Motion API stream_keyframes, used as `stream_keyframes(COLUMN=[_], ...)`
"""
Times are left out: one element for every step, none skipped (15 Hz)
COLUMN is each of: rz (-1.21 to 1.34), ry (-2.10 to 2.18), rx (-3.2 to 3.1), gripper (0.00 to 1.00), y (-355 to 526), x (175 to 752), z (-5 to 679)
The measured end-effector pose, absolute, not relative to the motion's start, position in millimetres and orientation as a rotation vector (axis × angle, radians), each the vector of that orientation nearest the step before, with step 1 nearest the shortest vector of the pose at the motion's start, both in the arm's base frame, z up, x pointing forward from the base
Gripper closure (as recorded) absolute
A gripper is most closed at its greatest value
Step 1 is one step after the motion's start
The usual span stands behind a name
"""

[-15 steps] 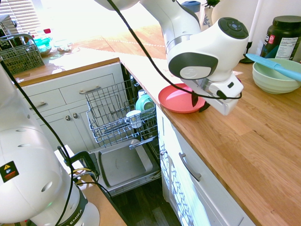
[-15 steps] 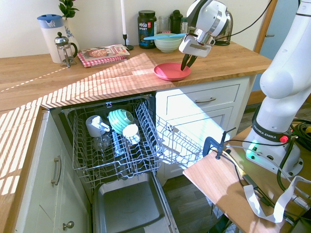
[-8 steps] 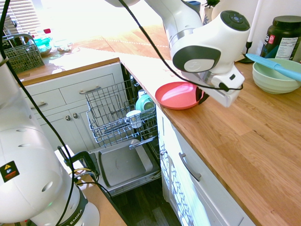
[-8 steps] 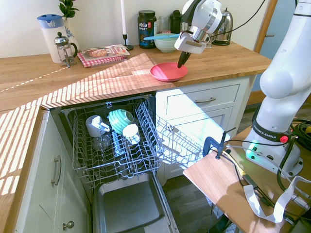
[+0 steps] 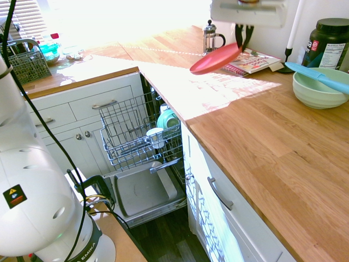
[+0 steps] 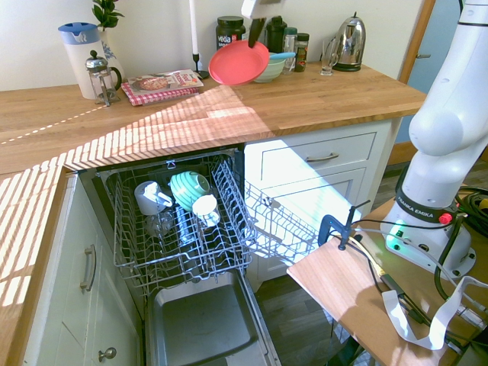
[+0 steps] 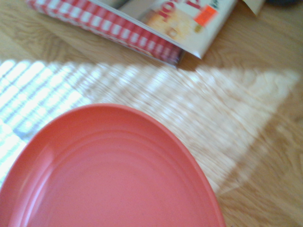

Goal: Put the plate in the dishwasher

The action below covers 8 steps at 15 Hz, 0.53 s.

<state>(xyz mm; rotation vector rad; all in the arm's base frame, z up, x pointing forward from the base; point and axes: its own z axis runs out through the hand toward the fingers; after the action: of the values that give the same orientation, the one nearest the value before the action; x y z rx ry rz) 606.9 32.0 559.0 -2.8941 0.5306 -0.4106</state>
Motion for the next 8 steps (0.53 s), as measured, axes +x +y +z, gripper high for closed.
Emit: stream_keyframes(rz=[-0.446, -0.492, -0.546, -0.606, -0.668, -0.731, -0.793, -0.849], ry=[0.457, 0.382, 0.305, 0.226, 0.148, 0.064, -0.028, -0.13], rx=[-2.951, -2.999, -3.043, -3.084, -3.121, -3.154, -3.188, -3.227], gripper=[1.0, 1.0, 1.0, 1.0, 1.0, 1.0, 1.0, 1.0], y=[76, 124, 175, 227, 282, 335, 389, 444], x=[606, 603, 595, 585, 572, 559, 545, 529], z=[585, 606, 621, 631, 634, 625, 603, 559])
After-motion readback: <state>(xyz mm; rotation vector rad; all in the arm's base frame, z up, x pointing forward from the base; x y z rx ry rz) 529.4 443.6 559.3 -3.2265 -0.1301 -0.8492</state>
